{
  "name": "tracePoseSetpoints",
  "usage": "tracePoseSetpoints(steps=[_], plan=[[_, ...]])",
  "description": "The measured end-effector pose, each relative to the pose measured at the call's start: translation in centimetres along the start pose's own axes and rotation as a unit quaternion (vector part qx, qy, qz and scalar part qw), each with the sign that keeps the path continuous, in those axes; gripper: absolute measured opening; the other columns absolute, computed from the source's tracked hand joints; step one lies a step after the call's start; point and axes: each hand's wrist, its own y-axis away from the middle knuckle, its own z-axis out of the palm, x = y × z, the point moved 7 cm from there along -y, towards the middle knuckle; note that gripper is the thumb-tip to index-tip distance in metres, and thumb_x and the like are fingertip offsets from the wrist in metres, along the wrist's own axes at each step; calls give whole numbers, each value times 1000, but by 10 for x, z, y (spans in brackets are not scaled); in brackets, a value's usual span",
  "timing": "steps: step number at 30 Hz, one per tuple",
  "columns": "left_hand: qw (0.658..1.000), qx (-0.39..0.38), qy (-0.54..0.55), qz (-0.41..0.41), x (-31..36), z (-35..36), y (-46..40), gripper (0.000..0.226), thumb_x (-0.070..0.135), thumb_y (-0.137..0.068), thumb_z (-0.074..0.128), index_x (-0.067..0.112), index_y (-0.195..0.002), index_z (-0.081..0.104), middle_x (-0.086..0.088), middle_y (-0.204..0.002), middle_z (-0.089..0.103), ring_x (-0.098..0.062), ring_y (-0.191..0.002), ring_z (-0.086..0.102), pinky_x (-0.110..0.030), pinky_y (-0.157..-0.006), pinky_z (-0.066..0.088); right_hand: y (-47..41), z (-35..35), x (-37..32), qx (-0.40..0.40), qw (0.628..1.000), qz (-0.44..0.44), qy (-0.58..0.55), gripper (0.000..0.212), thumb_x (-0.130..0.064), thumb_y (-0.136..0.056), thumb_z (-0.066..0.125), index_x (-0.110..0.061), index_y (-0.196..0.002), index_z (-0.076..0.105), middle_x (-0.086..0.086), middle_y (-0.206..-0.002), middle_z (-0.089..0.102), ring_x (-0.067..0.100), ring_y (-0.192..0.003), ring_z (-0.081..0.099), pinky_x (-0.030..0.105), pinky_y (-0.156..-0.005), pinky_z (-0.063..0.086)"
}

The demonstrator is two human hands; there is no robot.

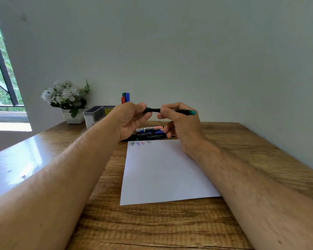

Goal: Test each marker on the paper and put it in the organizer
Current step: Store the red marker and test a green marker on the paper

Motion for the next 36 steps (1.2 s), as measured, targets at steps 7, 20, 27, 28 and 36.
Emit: tracePoseSetpoints(steps=[7, 20, 27, 28, 36], plan=[[1000, -11, 14, 25, 3, 1, 1, 18, -3, -87, 66, -1, -104, 60, -15, -88, 70, -19, -69, 74, -25, -59, 59, 6, 15, -2, -66, 996, 12, -61, 29, -26, -91, 58, -10, -107, 75, 10, -89, 76, 23, -61, 68, 26, -46, 51], [993, -16, 11, 113, 19, 0, -1, 16, 10, -92, 65, 10, -107, 63, -12, -94, 72, -21, -82, 73, -30, -60, 59, 1, 22, 0, -14, 988, -28, 154, 15, -23, -87, 75, -22, -102, 74, -1, -67, 64, 2, -49, 53, 20, -51, 40], [993, -35, 8, 113, 16, 2, -1, 20, 8, -90, 66, 10, -110, 62, -11, -91, 73, -20, -79, 74, -29, -58, 58, 3, 22, 1, -10, 987, -35, 153, 11, -21, -91, 70, -15, -100, 73, -9, -52, 60, 0, -41, 50, 16, -43, 38], [993, -36, 13, 112, 14, 3, -1, 22, 8, -90, 66, 10, -112, 62, -11, -92, 73, -20, -79, 74, -28, -57, 58, 4, 21, 1, -11, 989, -30, 146, 9, -20, -92, 70, -15, -98, 73, -9, -50, 59, 0, -38, 48, 15, -40, 37], [992, -59, 48, 106, 11, 8, 0, 31, 8, -91, 65, 10, -121, 59, -13, -94, 74, -22, -82, 74, -29, -60, 58, 10, 25, 5, -12, 998, 55, 8, 8, -15, -95, 64, -13, -95, 72, -1, -48, 55, 8, -30, 34, 16, -33, 28]])
